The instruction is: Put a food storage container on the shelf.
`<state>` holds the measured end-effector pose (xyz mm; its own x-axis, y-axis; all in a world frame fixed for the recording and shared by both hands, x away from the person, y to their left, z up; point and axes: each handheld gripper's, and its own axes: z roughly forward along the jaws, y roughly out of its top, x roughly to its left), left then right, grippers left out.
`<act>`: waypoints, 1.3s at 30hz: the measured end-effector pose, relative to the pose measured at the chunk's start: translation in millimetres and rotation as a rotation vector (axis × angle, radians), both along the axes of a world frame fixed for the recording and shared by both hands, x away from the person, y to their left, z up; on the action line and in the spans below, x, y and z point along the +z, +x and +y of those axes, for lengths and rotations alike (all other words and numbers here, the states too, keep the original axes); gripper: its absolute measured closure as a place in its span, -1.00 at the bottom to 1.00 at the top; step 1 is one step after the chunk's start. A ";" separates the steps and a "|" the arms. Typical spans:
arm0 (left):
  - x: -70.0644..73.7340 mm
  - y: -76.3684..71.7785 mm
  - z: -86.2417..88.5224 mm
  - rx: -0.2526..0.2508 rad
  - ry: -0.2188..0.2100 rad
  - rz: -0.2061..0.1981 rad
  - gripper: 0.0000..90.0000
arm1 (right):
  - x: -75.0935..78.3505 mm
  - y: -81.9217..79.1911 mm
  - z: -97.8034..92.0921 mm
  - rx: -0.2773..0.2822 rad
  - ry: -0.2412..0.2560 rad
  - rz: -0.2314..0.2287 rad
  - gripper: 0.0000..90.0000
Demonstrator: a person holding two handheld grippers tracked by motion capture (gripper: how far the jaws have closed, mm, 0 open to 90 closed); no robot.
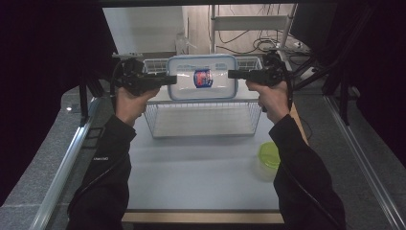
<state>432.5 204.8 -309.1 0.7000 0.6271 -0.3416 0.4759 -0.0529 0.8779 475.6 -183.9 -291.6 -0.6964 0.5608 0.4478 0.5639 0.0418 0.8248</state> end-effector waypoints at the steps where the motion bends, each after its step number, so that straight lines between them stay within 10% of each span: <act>1: -0.5 1.3 -0.4 0.003 -0.002 0.009 0.16 | -0.7 1.7 -0.1 -0.002 0.002 0.005 0.11; 17: -11.6 15.2 2.3 0.008 -0.028 0.024 0.15 | -10.2 16.3 1.8 -0.032 0.022 0.040 0.10; 29: -11.3 15.4 -2.4 0.043 0.011 -0.007 0.05 | -14.5 15.2 4.1 -0.052 0.023 0.007 0.06; 35: -13.7 14.6 -10.4 0.079 0.134 -0.022 0.00 | -15.8 14.3 7.5 -0.066 -0.008 0.008 -0.01; 39: -18.9 16.9 -7.1 0.077 0.084 -0.013 0.03 | -22.5 19.8 5.0 -0.083 0.021 0.042 -0.08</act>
